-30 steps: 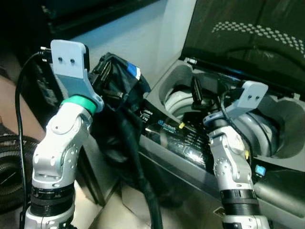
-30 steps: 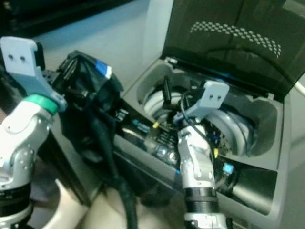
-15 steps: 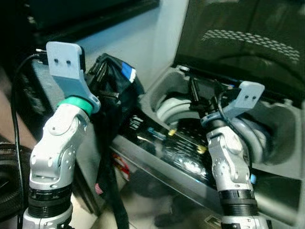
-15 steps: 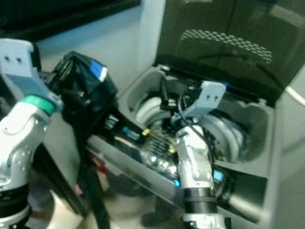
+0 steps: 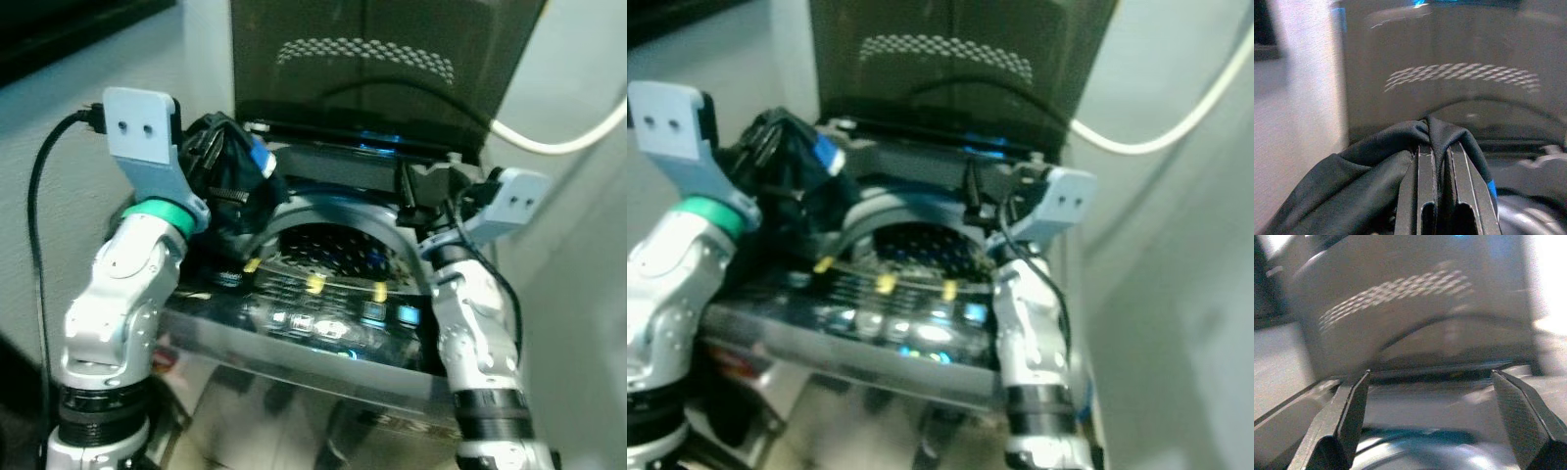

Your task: Clothes washing

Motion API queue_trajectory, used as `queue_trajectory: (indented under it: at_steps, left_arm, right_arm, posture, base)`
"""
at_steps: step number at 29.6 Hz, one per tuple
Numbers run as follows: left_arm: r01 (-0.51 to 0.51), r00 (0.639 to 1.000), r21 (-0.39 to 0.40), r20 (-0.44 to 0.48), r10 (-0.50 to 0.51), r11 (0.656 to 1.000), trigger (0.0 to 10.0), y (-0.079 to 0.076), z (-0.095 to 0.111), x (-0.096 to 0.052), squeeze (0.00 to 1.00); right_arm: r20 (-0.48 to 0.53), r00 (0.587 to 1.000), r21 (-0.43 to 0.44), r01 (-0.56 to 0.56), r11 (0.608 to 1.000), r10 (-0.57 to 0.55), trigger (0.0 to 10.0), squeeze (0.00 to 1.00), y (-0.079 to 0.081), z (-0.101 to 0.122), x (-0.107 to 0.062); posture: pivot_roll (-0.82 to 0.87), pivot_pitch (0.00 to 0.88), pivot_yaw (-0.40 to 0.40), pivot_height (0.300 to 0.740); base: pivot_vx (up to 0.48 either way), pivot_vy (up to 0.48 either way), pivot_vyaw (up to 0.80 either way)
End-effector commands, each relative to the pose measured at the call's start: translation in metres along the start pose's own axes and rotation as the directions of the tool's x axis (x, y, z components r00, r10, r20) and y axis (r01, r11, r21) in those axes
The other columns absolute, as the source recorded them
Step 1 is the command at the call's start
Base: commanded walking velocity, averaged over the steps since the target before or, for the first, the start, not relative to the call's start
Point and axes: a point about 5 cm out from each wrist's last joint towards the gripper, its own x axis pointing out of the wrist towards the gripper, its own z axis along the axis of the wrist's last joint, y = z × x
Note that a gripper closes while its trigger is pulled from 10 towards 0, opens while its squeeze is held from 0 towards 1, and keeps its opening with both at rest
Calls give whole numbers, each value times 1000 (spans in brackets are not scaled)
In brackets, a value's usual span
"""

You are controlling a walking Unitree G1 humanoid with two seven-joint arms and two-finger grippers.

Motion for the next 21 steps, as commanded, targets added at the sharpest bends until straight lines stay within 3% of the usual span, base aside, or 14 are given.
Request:
queue_trajectory:
  at_steps: [1,10,21]
  left_arm:
    - [13,999,10,36,-13,1000,10000,-3,7,0,0]
    - [6,1000,3,31,-6,1000,10000,-1,6,0,0]
    - [0,1000,2,28,0,1000,10000,-1,6,0,0]
  right_arm:
    - [1,1000,8,5,1000,-5,10000,0,1,-1,-1]
    - [25,999,11,41,999,-41,10000,0,-3,3,-1]
    - [28,999,-5,22,1000,-22,10000,0,0,2,-1]
  posture:
    - [38,25,18,740]
    - [39,29,21,740]
    - [41,31,19,740]
  base:
    - [0,0,-800]
    - [0,0,-799]
    - [0,431,0]
